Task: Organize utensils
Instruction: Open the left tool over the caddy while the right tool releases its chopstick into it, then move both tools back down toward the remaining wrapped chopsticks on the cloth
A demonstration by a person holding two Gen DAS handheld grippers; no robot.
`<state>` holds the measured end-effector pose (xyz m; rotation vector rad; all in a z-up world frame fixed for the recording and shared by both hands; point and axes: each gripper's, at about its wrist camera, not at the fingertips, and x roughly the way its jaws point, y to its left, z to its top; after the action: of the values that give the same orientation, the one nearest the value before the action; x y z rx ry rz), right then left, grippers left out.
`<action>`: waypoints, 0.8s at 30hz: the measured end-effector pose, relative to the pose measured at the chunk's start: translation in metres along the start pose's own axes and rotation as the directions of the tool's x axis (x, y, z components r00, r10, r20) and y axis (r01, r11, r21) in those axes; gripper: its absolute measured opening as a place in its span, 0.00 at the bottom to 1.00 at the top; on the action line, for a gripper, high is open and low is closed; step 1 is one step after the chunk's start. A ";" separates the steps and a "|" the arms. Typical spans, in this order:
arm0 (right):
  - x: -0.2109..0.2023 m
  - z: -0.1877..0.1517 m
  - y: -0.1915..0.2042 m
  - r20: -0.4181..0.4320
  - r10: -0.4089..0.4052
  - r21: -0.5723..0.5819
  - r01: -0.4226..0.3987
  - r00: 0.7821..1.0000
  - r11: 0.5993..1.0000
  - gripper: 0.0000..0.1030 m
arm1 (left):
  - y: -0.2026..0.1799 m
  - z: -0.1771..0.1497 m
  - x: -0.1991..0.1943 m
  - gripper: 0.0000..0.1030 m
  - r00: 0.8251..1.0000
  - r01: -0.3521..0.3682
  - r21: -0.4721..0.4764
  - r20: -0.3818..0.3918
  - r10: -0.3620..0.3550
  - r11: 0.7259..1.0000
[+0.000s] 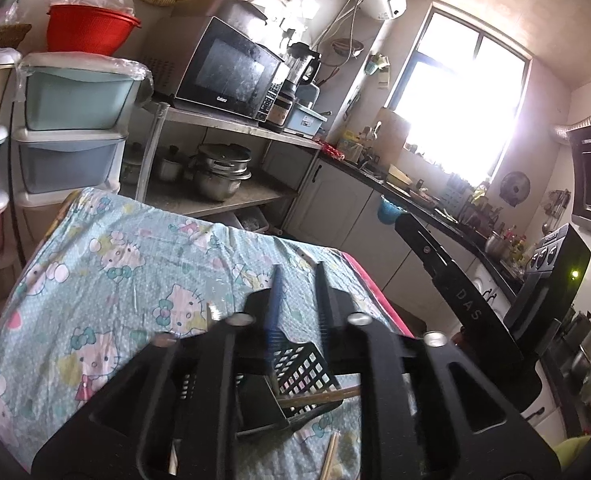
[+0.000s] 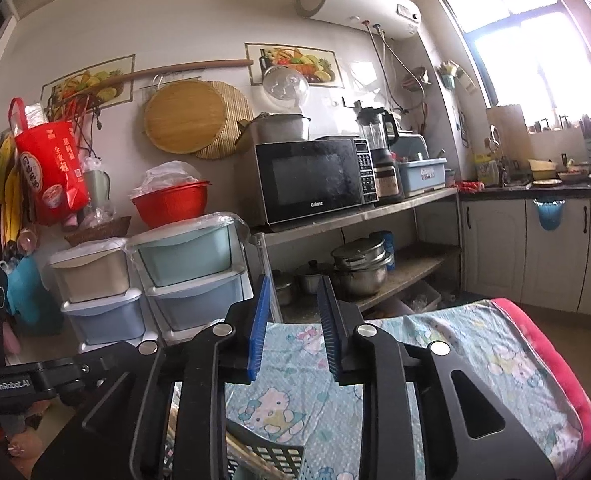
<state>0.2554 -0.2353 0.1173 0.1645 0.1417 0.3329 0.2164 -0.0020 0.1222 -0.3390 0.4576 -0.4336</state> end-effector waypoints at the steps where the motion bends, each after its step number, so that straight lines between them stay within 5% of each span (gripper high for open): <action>1: -0.001 -0.001 -0.002 -0.003 -0.003 0.004 0.003 1.000 1.000 0.24 | 0.000 -0.001 0.000 0.23 1.000 -0.003 -0.001 -0.001 0.003 1.000; 17: -0.022 -0.017 -0.021 -0.109 -0.048 0.051 0.054 0.993 0.997 0.38 | -0.006 -0.018 -0.015 0.71 0.999 -0.024 0.011 -0.046 0.024 1.000; 24: -0.035 -0.029 -0.024 -0.178 -0.047 0.056 0.057 0.983 0.997 0.46 | -0.010 -0.028 -0.020 0.81 0.997 -0.043 0.024 -0.064 0.045 0.999</action>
<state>0.2253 -0.2656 0.0885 0.1911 0.3310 0.2908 0.1833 -0.0072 0.1090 -0.2931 0.5216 -0.4075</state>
